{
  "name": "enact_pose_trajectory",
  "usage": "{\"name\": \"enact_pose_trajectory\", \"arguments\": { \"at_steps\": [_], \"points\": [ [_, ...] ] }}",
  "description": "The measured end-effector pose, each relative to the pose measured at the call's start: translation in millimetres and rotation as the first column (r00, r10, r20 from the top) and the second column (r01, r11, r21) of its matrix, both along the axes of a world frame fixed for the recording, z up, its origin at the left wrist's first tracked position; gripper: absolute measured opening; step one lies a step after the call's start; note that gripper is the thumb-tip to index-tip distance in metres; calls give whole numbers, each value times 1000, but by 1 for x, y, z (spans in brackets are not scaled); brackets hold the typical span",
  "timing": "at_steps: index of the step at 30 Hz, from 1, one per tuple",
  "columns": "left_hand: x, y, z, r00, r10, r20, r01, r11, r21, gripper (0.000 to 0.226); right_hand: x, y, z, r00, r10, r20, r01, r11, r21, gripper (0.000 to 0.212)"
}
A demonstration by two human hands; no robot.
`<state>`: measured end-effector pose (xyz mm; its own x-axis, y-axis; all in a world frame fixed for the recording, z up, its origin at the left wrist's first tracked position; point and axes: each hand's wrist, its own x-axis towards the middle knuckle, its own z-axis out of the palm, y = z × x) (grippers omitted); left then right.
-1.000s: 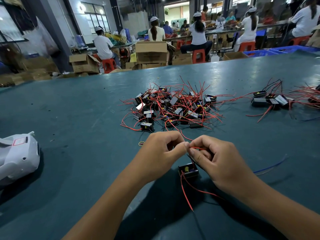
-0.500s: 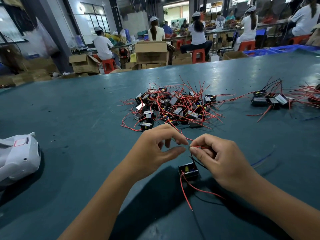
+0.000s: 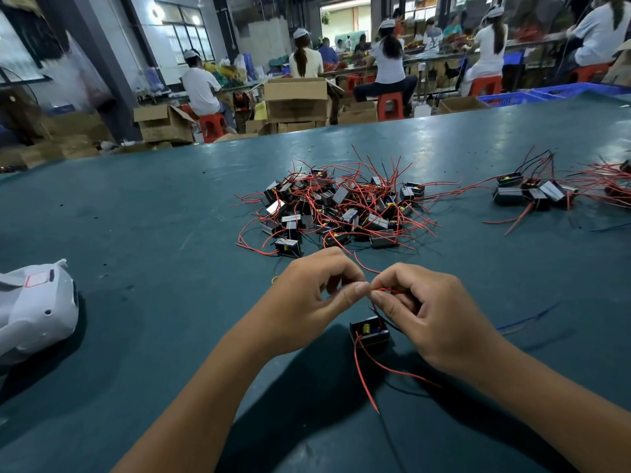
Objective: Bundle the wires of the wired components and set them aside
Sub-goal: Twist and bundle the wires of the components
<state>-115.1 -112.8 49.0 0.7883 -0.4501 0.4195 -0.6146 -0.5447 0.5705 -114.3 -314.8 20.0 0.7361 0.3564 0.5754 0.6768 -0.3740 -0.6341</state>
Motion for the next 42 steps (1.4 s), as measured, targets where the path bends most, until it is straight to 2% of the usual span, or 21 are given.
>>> {"name": "enact_pose_trajectory", "arguments": {
  "at_steps": [3,6,8,10,11,12,14,16,19,23,28,33,38,42],
  "points": [
    [-1,-3,-2,960,8,-281,-40,993,-111,19,-1,1,1,999,-26,46,28,999,-37,7],
    [-2,-4,-1,792,-67,-607,-162,935,-315,28,-2,3,1,997,-31,67,35,998,-61,9],
    [-4,-5,-1,672,-175,-720,-203,891,-406,21,-2,4,0,997,-30,70,35,997,-63,10],
    [-3,-7,-1,636,-217,-740,-230,863,-451,25,-1,3,0,997,-28,66,31,999,-43,8],
    [-3,-6,-1,684,-170,-710,-236,869,-436,27,-1,3,-1,998,-26,55,28,999,-23,7],
    [-2,-5,-2,775,-69,-628,-231,895,-383,27,0,2,-1,999,-26,41,26,1000,-2,6],
    [1,1,-1,946,134,-296,-200,958,-205,17,3,2,-2,1000,-29,4,29,999,27,9],
    [2,6,2,993,110,-47,-114,988,-107,7,5,1,-3,999,-28,-36,29,999,29,14],
    [3,8,1,990,11,142,-9,1000,-14,14,5,0,-3,999,-14,-51,16,999,29,16],
    [7,6,-2,984,-23,175,26,999,-18,6,4,0,-2,999,14,-46,-13,1000,25,13],
    [9,5,-4,972,-58,226,69,997,-39,8,5,-1,-3,995,52,-89,-49,998,31,14],
    [8,1,-6,937,-42,348,48,999,-9,6,6,-1,-3,985,99,-143,-86,992,89,9],
    [5,0,-5,935,-59,349,49,998,38,12,5,-2,-4,985,107,-133,-97,992,83,10],
    [0,-3,-4,958,-57,280,43,998,55,8,3,-2,-3,991,84,-101,-78,995,55,11]
  ]
}}
